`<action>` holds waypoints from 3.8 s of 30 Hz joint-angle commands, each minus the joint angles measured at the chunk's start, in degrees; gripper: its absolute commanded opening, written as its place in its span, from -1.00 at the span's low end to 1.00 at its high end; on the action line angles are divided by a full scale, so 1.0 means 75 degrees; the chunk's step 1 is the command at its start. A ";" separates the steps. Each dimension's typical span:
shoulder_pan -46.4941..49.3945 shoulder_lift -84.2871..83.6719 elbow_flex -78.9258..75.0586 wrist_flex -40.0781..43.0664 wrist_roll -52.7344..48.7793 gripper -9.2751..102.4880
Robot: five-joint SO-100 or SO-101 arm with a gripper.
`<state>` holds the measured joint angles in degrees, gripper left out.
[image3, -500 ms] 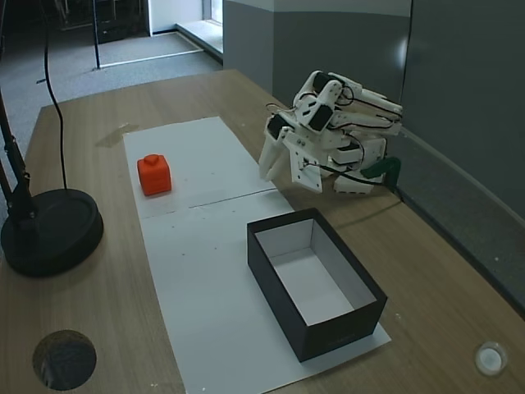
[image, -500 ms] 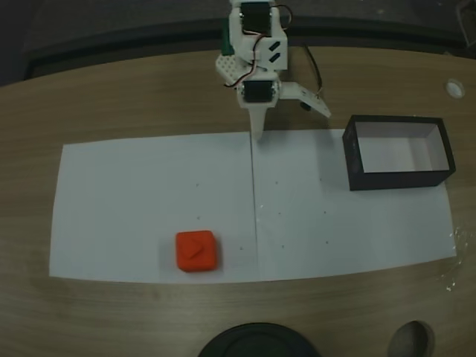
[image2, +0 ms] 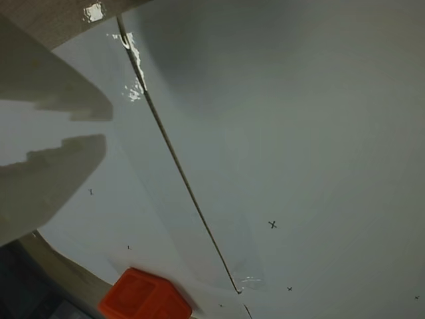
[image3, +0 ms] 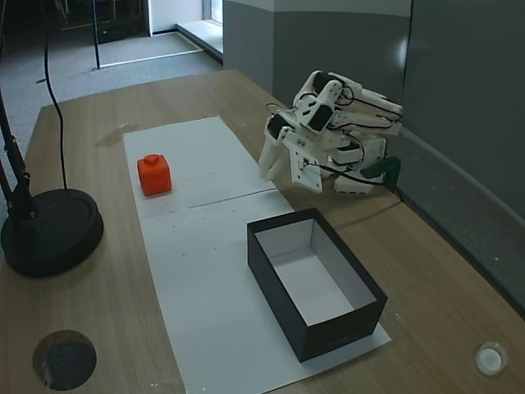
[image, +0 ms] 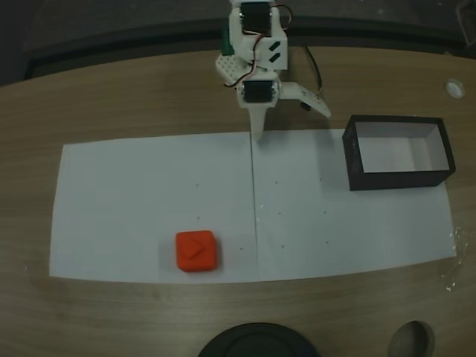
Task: Grab a orange square and put it in the box.
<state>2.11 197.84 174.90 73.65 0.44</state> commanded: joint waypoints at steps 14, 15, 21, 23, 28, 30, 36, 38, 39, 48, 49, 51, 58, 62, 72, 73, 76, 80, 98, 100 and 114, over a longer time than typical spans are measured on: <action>-0.0035 0.0187 -0.0375 -0.0059 0.0012 -0.84; 0.0023 0.0187 -0.0363 -0.0188 -0.0035 -0.83; 0.0023 0.0176 -0.0727 -0.1512 -0.0246 -0.67; 0.0000 0.0176 -0.0984 -0.1898 -0.0516 -0.51; 0.0105 -0.0469 -0.2215 -0.2133 -0.0539 -0.38; 0.0305 -0.1418 -0.2859 -0.2203 -0.0539 -0.35; 0.0867 -0.6246 -0.6199 -0.2250 -0.0586 -0.32; 0.0867 -0.8121 -0.7559 -0.2086 -0.0586 -0.32; 0.0867 -0.9000 -0.8285 -0.1887 -0.0586 -0.32; 0.0879 -1.5047 -1.4555 0.0797 -0.0504 -0.32; 0.0926 -1.5469 -1.5070 0.1031 -0.0504 -0.32; 0.1031 -1.6207 -1.5996 0.1418 -0.0410 -0.32; 0.1746 -1.8070 -1.7730 0.1910 -0.0422 -0.33; 0.1922 -1.8551 -1.7801 0.1910 -0.0434 -0.33; 0.1898 -1.8961 -1.7801 0.1840 -0.0445 -0.33; 0.1922 -1.9008 -1.7801 0.1828 -0.0445 -0.33; 0.1934 -1.9172 -1.7801 0.1816 -0.0539 -0.33; 0.1922 -1.9348 -1.7801 0.1805 -0.0574 -0.33; 0.1840 -1.8398 -1.8785 0.3082 -0.0539 -0.33; 0.1840 -1.8422 -1.8762 0.3082 -0.0527 -0.33; 0.2016 -2.0016 -1.8855 0.2871 -0.0539 -0.33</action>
<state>16.70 47.72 35.86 95.45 -3.69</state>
